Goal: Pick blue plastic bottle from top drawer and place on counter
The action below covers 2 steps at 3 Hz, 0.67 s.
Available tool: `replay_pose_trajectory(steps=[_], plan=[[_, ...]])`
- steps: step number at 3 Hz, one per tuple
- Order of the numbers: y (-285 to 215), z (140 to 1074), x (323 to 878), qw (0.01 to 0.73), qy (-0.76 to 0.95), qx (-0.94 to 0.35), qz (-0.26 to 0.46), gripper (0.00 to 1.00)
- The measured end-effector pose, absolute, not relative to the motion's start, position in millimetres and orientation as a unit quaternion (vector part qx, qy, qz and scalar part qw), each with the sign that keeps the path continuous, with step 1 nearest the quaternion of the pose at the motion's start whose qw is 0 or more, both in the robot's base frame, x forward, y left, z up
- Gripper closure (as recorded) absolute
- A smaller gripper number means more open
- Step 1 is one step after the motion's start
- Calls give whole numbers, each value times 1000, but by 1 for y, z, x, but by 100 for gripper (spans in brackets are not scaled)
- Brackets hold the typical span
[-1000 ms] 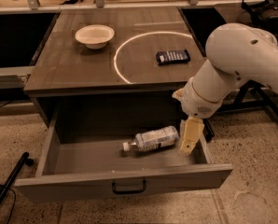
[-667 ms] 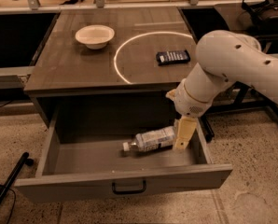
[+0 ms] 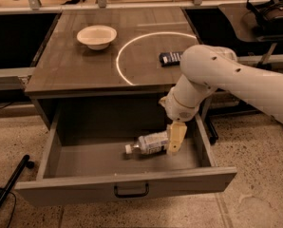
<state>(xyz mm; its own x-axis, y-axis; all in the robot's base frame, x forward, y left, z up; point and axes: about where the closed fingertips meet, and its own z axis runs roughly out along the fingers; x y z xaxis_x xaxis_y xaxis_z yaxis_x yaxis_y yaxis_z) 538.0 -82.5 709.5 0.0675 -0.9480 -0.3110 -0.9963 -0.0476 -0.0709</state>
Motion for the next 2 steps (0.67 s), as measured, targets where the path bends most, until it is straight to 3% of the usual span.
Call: replay_pose_trajectory(steps=[2], plan=[[-63,665,544,117,663,-735,76,0]])
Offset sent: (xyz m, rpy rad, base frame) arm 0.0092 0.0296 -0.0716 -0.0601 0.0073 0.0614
